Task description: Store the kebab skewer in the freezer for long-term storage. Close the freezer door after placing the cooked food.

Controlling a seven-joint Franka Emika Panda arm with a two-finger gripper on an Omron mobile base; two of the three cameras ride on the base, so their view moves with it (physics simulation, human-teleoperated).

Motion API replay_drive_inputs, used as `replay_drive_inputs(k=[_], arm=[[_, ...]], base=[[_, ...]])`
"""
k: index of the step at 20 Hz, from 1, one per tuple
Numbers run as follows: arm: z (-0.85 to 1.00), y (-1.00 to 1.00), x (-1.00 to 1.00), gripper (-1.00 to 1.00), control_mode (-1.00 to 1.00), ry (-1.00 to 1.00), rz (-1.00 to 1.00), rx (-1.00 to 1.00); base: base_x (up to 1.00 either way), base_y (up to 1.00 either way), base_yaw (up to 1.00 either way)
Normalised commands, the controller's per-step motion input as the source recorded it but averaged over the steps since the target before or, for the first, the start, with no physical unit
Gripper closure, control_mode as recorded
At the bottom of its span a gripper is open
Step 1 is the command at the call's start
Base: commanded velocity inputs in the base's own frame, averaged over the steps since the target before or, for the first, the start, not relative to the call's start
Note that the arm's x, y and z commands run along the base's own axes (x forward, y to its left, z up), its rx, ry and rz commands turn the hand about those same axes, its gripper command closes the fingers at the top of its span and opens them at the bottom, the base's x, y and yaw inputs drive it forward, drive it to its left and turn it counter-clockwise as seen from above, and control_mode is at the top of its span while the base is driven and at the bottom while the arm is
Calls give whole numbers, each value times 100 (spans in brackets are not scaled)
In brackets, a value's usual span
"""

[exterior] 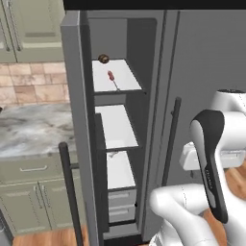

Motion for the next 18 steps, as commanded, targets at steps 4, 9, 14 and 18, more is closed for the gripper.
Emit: replay_drive_inputs(k=[4, 9, 14, 18], arm=[[0, 0, 0, -100, 100, 0, 0, 0], [0, 0, 0, -100, 100, 0, 0, 0], [0, 0, 0, -100, 100, 0, 0, 0], [0, 0, 0, -100, 100, 0, 0, 0]], base=[[-45, 16, 0], [-43, 34, 0], [-44, 42, 0], [-28, 57, -2]])
